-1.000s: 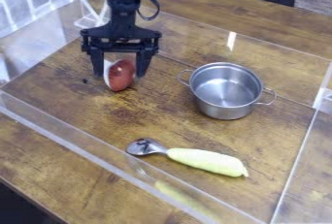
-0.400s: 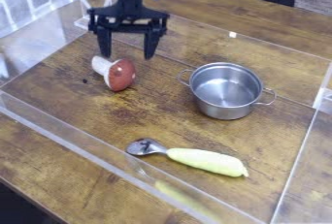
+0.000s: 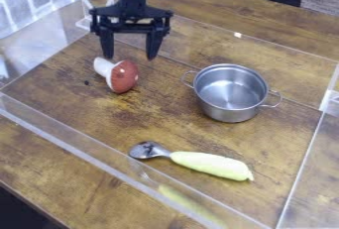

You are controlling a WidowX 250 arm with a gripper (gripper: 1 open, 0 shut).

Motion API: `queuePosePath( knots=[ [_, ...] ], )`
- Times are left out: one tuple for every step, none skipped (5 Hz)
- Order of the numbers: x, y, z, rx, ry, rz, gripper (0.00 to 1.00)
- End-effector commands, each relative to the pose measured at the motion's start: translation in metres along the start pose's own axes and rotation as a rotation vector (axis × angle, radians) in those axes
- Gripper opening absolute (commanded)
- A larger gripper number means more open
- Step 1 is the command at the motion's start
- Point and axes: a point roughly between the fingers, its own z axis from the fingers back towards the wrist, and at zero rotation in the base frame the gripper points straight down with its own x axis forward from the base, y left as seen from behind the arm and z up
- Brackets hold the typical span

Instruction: Remove the mushroom from the silver pot and put it on the table

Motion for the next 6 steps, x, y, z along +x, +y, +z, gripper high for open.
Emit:
queuePosePath(
  knots=[
    [0.001,-0.009,0.016,-0.028,-0.052,0.038,1.00],
    [-0.003,-0.009,0.008,-0.014,-0.045,0.064,1.00],
    [-0.006,-0.009,-0.002,0.000,-0.037,0.090,1.00],
    [-0.008,0.001,-0.005,0.006,-0.028,0.150,1.00],
    [-0.010,0.011,-0.004,0.012,-0.018,0.207,1.00],
    [-0.012,0.007,0.006,0.002,-0.012,0.206,1.00]
  ],
)
